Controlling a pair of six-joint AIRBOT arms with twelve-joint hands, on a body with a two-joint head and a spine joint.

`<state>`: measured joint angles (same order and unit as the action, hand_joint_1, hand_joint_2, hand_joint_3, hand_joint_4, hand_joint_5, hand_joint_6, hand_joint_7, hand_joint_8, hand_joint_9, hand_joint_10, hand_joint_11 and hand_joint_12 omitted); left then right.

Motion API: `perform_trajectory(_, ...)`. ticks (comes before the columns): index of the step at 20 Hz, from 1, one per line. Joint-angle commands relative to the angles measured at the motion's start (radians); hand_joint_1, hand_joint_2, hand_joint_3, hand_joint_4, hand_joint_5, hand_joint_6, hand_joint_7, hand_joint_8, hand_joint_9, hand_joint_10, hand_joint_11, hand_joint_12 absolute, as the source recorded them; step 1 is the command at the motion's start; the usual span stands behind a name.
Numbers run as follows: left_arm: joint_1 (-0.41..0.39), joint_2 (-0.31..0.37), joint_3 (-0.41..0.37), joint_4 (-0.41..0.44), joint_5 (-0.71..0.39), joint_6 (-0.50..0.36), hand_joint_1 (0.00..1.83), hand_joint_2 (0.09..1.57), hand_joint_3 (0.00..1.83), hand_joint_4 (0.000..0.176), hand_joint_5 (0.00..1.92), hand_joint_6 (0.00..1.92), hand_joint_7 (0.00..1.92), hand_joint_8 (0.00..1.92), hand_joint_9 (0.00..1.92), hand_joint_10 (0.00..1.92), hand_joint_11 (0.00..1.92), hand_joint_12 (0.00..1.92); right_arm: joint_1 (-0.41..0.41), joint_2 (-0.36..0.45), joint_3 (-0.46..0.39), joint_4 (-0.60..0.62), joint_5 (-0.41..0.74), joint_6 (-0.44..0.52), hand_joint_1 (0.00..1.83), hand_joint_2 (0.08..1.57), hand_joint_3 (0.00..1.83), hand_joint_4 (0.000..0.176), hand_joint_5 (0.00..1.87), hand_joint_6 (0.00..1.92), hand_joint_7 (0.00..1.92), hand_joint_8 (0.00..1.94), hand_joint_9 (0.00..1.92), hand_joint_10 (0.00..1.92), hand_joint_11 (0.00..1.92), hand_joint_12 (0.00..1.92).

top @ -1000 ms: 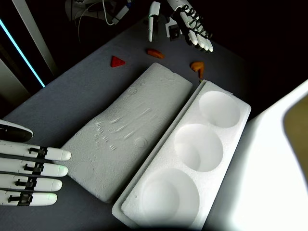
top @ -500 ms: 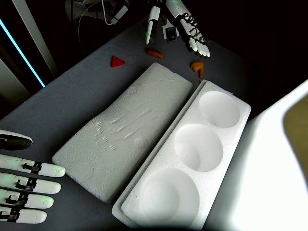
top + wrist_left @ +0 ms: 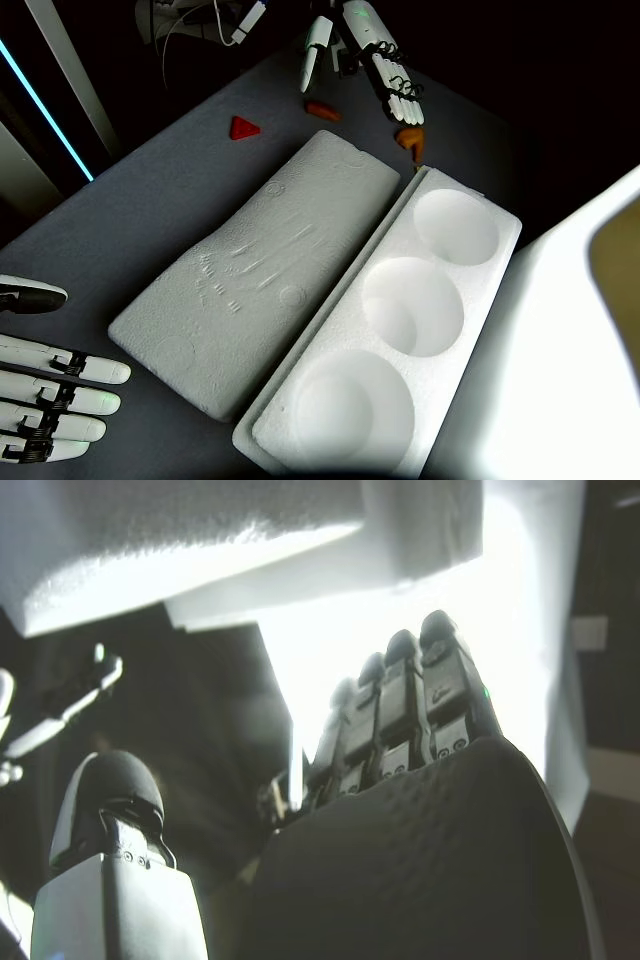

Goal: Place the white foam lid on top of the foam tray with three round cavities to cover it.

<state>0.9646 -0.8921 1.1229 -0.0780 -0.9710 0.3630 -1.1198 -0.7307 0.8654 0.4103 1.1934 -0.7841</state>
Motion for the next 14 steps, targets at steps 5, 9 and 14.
perform_trajectory(5, -0.005, 0.0, 0.004, -0.003, -0.014, 0.012, 0.43, 1.01, 0.0, 0.0, 0.0, 0.0, 0.0, 0.0, 0.0, 0.0, 0.0, 0.0, 0.003, -0.012, 0.02, 0.03, 0.079, 0.005, 0.5, 1.11, 0.0, 0.0, 0.0, 0.0, 0.0, 0.0, 0.0, 0.0, 0.0, 0.1)
perform_trajectory(9, -0.005, -0.008, 0.009, -0.019, 0.031, 0.057, 0.43, 1.02, 0.0, 0.0, 0.03, 0.01, 0.0, 0.0, 0.0, 0.0, 0.0, 0.0, 0.003, -0.025, 0.029, 0.044, 0.066, 0.005, 0.54, 1.11, 0.0, 0.0, 0.0, 0.0, 0.0, 0.0, 0.0, 0.0, 0.0, 0.21)
perform_trajectory(14, -0.006, -0.02, 0.017, -0.062, 0.053, 0.109, 0.48, 1.01, 0.0, 0.0, 0.07, 0.02, 0.0, 0.0, 0.0, 0.0, 0.0, 0.0, 0.014, -0.047, 0.044, 0.064, 0.051, 0.004, 0.54, 1.12, 0.0, 0.0, 0.0, 0.0, 0.0, 0.0, 0.0, 0.0, 0.0, 0.06)
